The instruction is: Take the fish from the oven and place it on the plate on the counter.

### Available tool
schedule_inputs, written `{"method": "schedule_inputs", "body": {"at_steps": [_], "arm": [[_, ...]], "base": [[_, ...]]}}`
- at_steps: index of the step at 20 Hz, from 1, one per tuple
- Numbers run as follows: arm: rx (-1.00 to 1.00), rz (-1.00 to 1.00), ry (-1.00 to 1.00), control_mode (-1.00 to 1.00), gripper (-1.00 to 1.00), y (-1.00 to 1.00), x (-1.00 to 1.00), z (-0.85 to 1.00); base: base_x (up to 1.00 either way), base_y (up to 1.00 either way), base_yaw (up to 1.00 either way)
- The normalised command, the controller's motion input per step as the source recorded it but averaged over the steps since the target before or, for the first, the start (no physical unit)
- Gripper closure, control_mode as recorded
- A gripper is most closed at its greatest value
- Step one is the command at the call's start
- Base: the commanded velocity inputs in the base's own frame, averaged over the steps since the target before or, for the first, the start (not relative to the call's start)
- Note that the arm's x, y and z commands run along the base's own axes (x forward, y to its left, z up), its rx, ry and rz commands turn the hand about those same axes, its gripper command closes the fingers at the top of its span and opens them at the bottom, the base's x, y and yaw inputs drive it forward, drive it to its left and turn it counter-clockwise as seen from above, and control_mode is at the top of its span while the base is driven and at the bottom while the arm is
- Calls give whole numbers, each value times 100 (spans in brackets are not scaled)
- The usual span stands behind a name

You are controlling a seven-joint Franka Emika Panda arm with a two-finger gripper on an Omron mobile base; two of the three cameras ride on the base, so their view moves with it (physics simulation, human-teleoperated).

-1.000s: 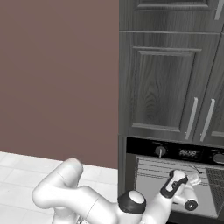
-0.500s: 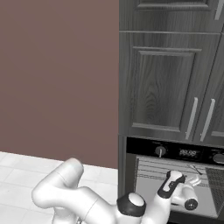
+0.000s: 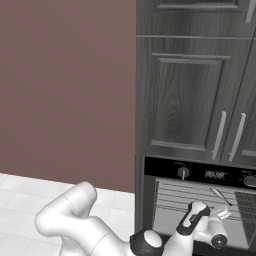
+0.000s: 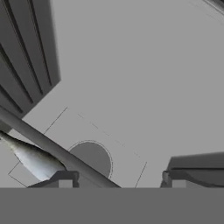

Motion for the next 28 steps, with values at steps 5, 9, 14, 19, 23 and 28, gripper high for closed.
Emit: {"method": "schedule_inputs", "body": {"at_steps": [5, 9, 14, 19, 23, 28], "arm": [[8, 0, 11, -100, 100, 0, -74, -46], [11, 0, 15, -100, 100, 0, -85, -48], [11, 0, 15, -100, 100, 0, -93, -48], [13, 0, 14, -100, 100, 0, -100, -47], [13, 0, 14, -100, 100, 0, -100, -45], [12, 0, 11, -100, 100, 0, -100, -35]], "base": [[0, 0, 0], [0, 0, 0], [0, 0, 0], [0, 0, 0], [0, 0, 0], [0, 0, 0]]}}
